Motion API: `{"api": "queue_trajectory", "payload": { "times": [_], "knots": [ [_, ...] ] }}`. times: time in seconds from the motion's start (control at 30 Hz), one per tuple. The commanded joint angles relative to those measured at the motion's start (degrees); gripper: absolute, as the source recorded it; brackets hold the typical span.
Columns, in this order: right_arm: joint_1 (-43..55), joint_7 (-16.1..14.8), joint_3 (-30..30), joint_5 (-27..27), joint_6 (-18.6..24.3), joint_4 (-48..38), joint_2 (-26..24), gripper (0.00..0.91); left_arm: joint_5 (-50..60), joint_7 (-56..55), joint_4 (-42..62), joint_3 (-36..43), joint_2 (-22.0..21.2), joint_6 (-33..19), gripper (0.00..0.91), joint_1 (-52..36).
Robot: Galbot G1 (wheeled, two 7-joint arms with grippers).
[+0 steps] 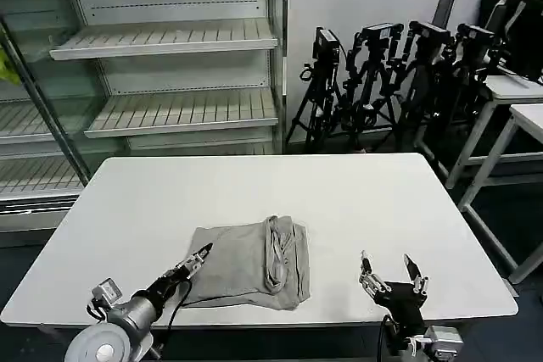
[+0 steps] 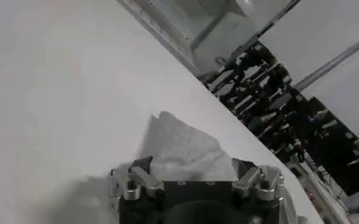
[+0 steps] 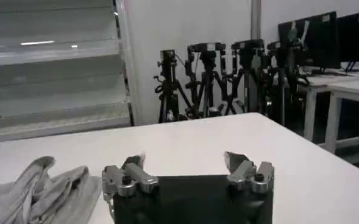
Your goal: Fold and organize the clothes.
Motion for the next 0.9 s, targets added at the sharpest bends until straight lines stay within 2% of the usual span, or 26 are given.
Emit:
{"api": "queue_trajectory", "payload": {
  "times": [0.03, 0.4, 0.63, 0.9],
  "knots": [
    [-0.1, 0.0, 0.0, -0.1, -0.1, 0.2, 0.1, 0.907, -0.5, -0.6, 0.9, 1.5, -1.0, 0.3, 0.020, -0.3],
    [-0.1, 0.1, -0.3, -0.2, 0.0, 0.3, 0.7, 0.907, -2.7, -1.0, 0.9, 0.6, -1.7, 0.3, 0.020, -0.6],
    [-0.3, 0.1, -0.3, -0.4, 0.0, 0.6, 1.1, 0.907, -5.7, -2.0, -0.5, -1.3, -5.0, 0.2, 0.020, -0.4],
    [0.2, 0.0, -0.2, -0.2, 0.0, 0.4, 1.3, 0.907, -12.8, -3.4, -3.0, -9.4, -4.4, 0.2, 0.020, 0.9]
  ]
}}
